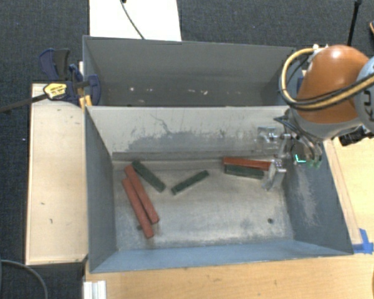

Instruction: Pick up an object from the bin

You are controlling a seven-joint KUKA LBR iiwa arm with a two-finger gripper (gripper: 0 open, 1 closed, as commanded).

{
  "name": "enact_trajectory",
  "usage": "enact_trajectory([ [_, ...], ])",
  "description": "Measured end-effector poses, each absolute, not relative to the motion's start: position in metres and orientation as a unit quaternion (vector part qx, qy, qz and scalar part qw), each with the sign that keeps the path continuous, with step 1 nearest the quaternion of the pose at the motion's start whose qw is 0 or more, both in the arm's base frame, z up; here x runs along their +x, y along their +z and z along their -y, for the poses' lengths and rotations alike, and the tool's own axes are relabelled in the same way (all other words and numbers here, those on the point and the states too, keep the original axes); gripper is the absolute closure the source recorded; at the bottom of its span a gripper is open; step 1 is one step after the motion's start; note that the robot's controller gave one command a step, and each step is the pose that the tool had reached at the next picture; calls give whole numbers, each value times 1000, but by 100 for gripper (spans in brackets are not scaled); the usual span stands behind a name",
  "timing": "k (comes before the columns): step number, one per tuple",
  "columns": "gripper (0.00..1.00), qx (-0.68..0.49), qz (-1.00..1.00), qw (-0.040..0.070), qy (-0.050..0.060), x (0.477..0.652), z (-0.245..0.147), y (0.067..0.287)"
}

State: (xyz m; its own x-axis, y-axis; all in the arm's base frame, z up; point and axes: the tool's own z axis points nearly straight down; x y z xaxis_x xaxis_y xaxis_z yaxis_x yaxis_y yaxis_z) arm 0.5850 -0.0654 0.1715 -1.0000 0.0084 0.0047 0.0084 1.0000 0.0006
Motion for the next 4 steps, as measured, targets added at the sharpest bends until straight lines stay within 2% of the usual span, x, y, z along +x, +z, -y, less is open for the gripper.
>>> enact_trajectory([
  [1, 0, 65, 998, 0, -2, 580, -2, 144],
  [2, 0, 99, 995, 2, -2, 574, -74, 73],
  [3, 100, 96, 995, -1, 0, 577, -69, 78],
  [4, 0, 96, 995, -1, 0, 577, -69, 78],
])
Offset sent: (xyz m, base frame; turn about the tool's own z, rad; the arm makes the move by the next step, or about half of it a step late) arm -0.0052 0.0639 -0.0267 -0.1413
